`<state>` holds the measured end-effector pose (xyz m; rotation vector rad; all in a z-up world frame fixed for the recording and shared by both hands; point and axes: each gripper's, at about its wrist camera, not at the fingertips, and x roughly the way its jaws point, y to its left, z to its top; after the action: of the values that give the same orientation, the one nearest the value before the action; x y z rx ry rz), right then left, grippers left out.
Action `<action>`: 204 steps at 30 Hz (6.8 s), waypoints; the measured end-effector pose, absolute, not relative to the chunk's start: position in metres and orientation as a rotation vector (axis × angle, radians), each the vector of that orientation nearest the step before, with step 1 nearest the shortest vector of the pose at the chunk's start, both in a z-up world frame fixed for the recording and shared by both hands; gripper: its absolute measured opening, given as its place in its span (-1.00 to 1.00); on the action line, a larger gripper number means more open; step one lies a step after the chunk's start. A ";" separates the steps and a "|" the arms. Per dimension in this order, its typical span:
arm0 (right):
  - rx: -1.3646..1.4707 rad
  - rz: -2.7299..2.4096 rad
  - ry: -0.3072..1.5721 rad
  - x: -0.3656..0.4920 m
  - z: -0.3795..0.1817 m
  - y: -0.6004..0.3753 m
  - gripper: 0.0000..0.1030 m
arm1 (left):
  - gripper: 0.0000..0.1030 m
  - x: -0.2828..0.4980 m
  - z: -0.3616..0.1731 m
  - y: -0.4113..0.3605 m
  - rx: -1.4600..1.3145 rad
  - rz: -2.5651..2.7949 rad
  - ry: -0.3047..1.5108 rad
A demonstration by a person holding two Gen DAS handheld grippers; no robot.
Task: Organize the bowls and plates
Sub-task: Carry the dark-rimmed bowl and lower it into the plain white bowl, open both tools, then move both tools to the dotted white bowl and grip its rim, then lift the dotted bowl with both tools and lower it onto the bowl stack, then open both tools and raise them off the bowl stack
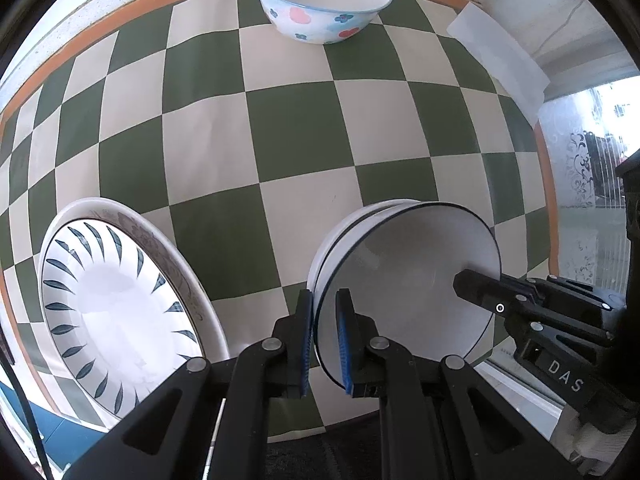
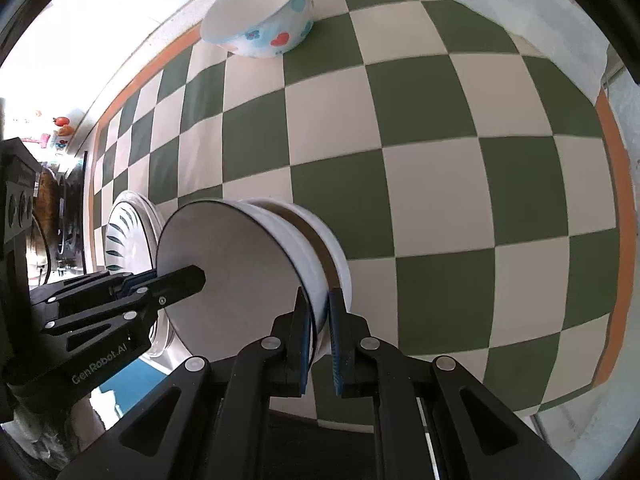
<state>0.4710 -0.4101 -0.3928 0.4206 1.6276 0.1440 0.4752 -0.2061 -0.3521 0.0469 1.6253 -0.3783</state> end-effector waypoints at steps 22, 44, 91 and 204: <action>0.494 0.185 1.444 0.578 -0.324 -0.446 0.53 | -0.12 0.600 -0.267 -0.182 -0.118 -0.275 1.382; 0.507 0.153 1.535 0.702 -0.418 -0.452 0.75 | 0.06 0.696 -0.367 -0.199 -0.242 -0.228 1.588; 0.448 0.207 1.559 0.711 -0.413 -0.423 -0.75 | -0.75 0.667 -0.342 -0.181 -0.321 -0.246 1.514; 0.201 0.057 1.207 0.370 -0.168 -0.401 0.73 | 0.81 0.356 -0.159 -0.170 0.030 -0.332 1.106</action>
<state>0.3698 -0.4010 -0.1676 0.2009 1.2072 0.0572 0.3564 -0.1705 -0.1588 0.0304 1.1057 -0.3320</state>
